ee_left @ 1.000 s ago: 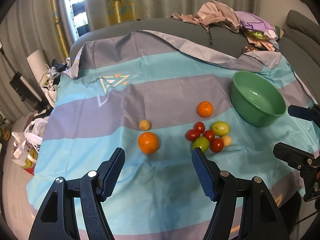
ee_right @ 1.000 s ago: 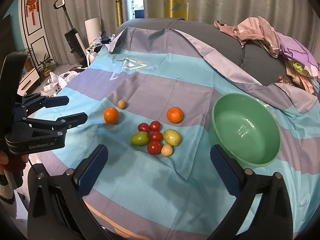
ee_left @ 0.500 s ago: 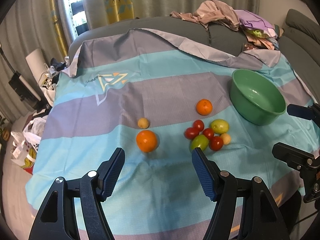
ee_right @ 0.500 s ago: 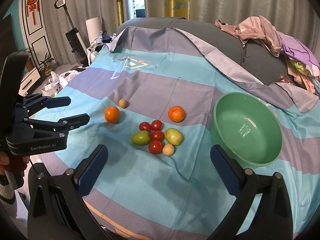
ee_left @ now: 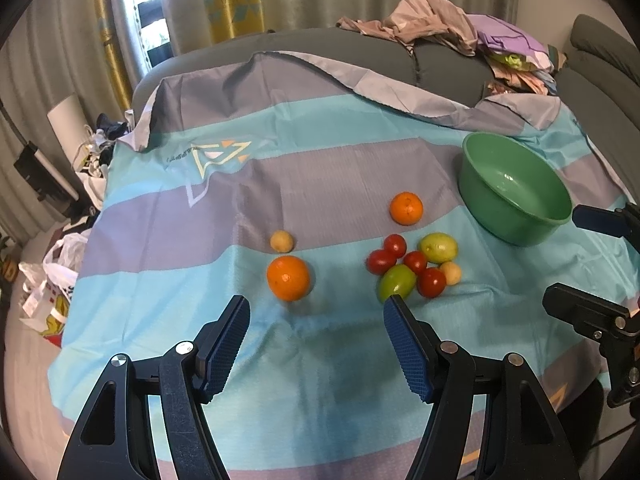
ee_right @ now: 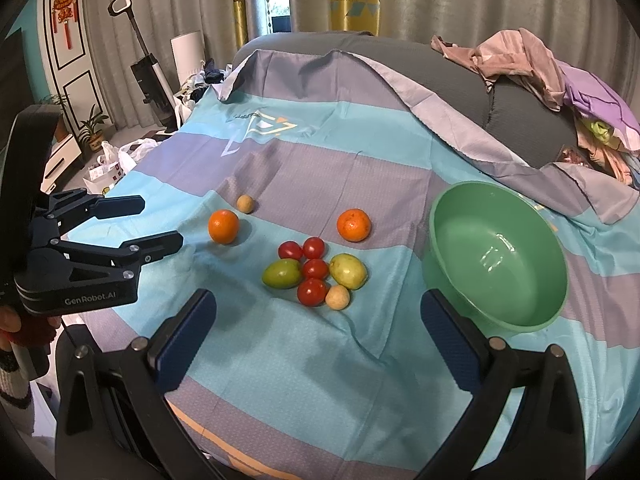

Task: Organize fruits

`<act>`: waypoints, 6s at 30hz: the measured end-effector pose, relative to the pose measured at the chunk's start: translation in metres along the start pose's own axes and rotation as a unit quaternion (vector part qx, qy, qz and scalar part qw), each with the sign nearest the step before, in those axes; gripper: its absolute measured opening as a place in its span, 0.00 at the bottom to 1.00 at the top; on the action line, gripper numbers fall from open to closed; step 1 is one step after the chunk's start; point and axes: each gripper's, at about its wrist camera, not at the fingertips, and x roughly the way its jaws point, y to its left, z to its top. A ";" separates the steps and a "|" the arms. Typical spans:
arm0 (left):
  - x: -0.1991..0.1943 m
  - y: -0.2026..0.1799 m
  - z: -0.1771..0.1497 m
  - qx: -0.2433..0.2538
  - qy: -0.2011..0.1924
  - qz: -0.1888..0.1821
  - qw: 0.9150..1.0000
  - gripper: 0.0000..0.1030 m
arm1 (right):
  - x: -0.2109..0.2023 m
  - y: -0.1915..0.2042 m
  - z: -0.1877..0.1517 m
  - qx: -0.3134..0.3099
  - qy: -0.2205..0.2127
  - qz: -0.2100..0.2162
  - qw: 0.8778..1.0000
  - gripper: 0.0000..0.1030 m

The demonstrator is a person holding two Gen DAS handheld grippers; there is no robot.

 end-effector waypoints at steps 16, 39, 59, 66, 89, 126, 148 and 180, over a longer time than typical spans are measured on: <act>0.037 0.020 -0.008 -0.074 0.025 -0.157 0.985 0.68 | 0.035 -0.008 -0.016 0.030 0.017 0.055 0.998 0.94; 0.094 -0.003 0.002 -0.009 0.067 -0.200 0.978 0.58 | 0.096 -0.049 -0.017 0.074 0.083 0.058 0.992 0.50; 0.120 -0.036 0.008 0.059 0.085 -0.188 0.977 0.33 | 0.153 -0.049 0.010 -0.012 0.115 0.019 0.993 0.38; 0.124 -0.029 0.008 0.026 0.084 -0.204 0.975 0.33 | 0.153 -0.048 0.009 0.006 0.099 0.027 0.995 0.36; 0.051 -0.018 0.017 -0.027 0.005 -0.210 0.977 0.33 | 0.039 -0.073 0.000 0.083 -0.040 0.011 0.996 0.36; 0.097 -0.175 0.106 0.133 -0.022 -0.232 0.963 0.47 | 0.005 -0.176 -0.034 0.196 -0.068 -0.092 0.974 0.42; 0.043 0.006 -0.017 -0.043 0.022 -0.136 0.990 0.48 | -0.013 -0.082 -0.044 0.133 -0.042 0.000 0.990 0.56; 0.104 0.000 0.010 0.002 0.027 -0.187 0.982 0.48 | 0.114 -0.024 -0.023 0.117 0.076 0.081 0.987 0.39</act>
